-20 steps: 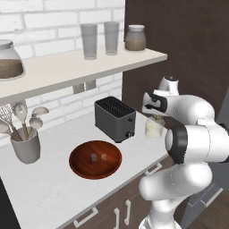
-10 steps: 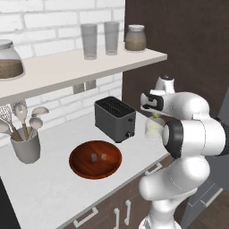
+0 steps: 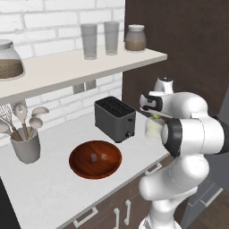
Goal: Grab a lemon wedge from the fridge and one ice cube from the ice bowl, and put them in the glass of lemonade.
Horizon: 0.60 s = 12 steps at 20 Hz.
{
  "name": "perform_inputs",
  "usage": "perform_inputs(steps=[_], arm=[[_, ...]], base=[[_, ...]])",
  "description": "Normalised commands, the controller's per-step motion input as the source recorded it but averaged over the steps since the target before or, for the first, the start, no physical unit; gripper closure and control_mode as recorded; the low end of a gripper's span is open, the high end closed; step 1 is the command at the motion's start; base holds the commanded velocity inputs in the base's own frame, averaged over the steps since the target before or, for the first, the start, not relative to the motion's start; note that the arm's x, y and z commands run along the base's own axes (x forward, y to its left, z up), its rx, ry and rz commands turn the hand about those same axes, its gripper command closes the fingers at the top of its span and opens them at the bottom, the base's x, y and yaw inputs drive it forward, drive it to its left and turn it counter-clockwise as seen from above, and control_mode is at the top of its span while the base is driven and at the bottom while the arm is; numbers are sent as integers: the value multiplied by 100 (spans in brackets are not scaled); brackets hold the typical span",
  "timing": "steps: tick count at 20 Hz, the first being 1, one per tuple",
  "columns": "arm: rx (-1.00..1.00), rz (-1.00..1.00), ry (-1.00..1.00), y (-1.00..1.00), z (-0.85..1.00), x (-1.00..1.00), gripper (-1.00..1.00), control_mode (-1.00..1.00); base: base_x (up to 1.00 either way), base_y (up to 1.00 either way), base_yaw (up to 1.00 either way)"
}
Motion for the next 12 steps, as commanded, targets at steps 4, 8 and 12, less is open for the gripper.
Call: perform_inputs(steps=[4, 8, 12], arm=[[0, -1, 0, 0, 0, 27, 100, -100], [0, 0, 0, 0, 0, 6, 100, -100], [0, 0, 0, 0, -8, 0, 100, -100]], base=[[0, 0, 0], [0, 0, 0], [0, 0, 0]])
